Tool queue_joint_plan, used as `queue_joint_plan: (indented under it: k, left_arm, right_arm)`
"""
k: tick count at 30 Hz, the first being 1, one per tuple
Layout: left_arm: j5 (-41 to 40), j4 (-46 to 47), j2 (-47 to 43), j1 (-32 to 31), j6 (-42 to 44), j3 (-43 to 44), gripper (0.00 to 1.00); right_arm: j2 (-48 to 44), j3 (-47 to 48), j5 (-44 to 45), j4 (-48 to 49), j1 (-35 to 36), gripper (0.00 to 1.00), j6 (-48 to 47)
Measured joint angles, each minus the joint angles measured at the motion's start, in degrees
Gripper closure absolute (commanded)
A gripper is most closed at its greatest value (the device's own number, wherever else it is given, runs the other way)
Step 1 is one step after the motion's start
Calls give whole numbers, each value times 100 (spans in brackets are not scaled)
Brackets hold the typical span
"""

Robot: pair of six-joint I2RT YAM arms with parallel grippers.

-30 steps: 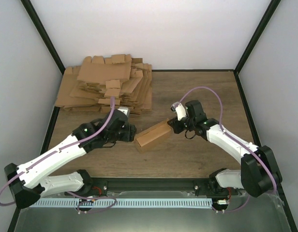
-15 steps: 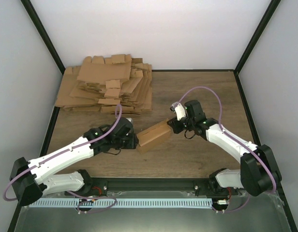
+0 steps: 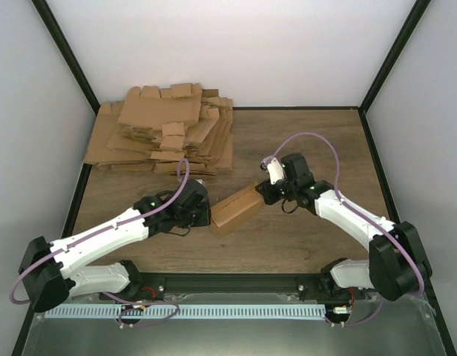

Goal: Fold the paper box

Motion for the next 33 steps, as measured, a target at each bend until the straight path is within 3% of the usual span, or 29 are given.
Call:
queue_joint_plan:
  k: [7,21,33]
  left_arm:
    - [-24,127,4,0,-507,-142,96]
    - [-369,267,57,-37,-2310,-181,96]
    - [-960,319,179,-485,-2955,-166,96]
  right_arm:
    - [-4,0,149,17,114,98,175]
    - [-96,-70,256,96,188,98,332]
    - [-221,-140,321,103,188,98,352]
